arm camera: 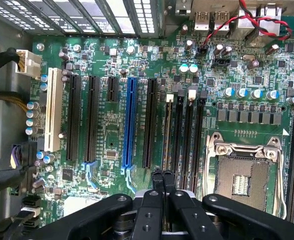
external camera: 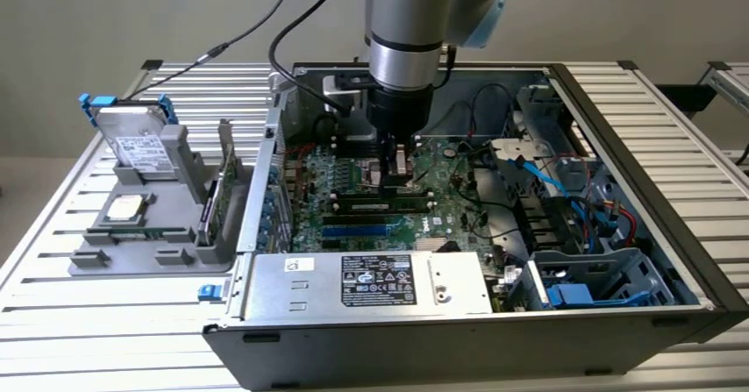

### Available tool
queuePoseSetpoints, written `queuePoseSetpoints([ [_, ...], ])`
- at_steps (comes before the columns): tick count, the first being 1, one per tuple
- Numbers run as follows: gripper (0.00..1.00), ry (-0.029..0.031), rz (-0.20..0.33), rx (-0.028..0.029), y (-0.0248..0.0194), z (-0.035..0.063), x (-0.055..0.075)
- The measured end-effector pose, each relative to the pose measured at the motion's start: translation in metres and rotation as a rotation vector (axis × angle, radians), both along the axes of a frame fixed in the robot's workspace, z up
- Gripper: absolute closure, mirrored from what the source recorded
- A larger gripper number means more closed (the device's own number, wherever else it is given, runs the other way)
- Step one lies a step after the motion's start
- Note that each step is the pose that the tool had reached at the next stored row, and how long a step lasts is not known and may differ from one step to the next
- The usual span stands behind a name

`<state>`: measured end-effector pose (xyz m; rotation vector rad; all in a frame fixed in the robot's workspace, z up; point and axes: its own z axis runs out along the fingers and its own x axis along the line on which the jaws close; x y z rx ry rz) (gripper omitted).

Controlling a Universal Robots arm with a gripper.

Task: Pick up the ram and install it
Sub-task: 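Press down the ram until it locks into place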

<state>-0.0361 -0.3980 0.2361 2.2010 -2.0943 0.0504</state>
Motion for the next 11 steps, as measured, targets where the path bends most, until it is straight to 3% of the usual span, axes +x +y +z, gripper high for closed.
queuePoseSetpoints([
  [5, 0.9, -0.0009, -0.001, 0.0002, 0.0, -0.0001, 0.0001],
  [11, 0.9, -0.0056, -0.079, 0.0, 0.0, 0.0, 0.0],
])
